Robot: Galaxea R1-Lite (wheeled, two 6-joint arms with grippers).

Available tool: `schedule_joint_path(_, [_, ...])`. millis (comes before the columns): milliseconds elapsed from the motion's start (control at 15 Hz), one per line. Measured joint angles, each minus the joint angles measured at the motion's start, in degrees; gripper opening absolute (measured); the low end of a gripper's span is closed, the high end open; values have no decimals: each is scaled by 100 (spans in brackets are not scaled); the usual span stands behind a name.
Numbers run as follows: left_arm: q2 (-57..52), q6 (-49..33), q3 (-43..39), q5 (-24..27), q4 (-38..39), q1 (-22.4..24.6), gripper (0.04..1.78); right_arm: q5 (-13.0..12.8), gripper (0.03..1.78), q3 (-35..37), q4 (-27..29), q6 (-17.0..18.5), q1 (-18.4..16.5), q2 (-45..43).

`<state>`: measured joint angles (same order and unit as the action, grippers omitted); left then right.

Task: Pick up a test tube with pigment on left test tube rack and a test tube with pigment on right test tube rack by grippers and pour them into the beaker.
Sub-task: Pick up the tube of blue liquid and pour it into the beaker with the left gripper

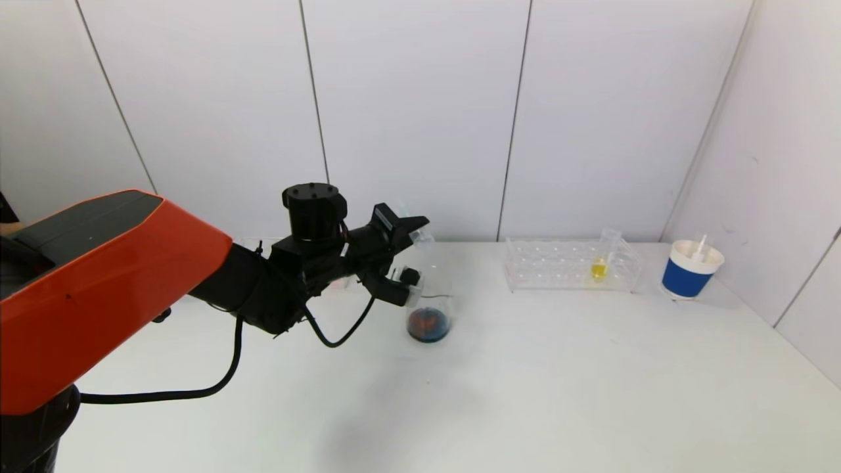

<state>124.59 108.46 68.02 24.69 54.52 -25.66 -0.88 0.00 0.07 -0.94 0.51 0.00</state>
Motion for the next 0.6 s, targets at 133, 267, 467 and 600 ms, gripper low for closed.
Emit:
schedule_joint_path(133, [-24, 15, -11, 9, -2, -5, 44, 0, 177, 0, 2, 1, 0, 0])
schedule_joint_path(267, [-67, 37, -50, 12, -5, 1, 44, 0, 177, 0, 2, 0, 0, 0])
schedule_joint_path(467, [-155, 99, -127, 37, -5, 17, 44, 0, 177, 0, 2, 0, 0, 0])
schedule_joint_path(600, [-212, 89, -155, 48, 0, 11, 44, 0, 177, 0, 2, 0, 0, 0])
